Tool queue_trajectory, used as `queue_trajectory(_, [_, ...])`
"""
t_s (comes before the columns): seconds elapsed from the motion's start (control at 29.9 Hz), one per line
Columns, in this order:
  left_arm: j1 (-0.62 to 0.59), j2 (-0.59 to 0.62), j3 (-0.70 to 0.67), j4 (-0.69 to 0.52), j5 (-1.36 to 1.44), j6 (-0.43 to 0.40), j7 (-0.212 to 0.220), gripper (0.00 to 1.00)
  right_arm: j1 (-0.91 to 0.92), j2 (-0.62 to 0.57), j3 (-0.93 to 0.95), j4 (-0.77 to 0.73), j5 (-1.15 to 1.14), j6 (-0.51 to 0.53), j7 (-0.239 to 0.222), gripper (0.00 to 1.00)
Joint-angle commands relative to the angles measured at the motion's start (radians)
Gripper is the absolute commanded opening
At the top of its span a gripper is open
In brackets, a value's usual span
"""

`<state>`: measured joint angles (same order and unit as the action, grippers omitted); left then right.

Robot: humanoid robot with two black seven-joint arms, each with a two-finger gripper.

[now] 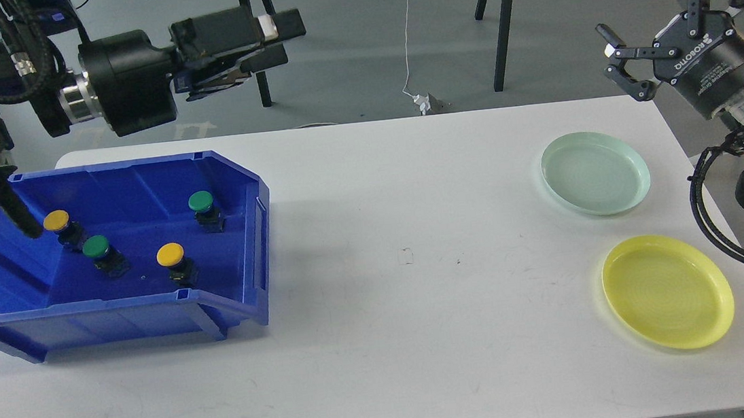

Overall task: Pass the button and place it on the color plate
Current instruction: 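Reach the left gripper down into the blue bin toward a yellow-capped button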

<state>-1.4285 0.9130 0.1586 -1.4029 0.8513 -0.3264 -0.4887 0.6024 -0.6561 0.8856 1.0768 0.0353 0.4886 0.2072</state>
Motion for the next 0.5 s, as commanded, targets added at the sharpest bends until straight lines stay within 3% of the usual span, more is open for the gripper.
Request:
queue_trajectory(0.0, [-0.076, 0.0, 0.206, 0.019, 0.13, 0.076, 0.0, 0.86, -0.01, 0.009, 0.0, -0.011, 0.0, 0.0, 0.0, 0.99])
queue_trajectory(0.17, [-0.086, -0.019, 0.381, 0.071, 0.267, 0.121, 0.0, 0.84, -0.02, 0.012, 0.001, -0.023, 0.0, 0.0, 0.0, 0.99])
queue_trajectory(0.47, [-0.072, -0.118, 0.545, 0.206, 0.376, 0.125, 0.0, 0.84, -0.036, 0.013, 0.0, -0.024, 0.0, 0.0, 0.0, 0.99])
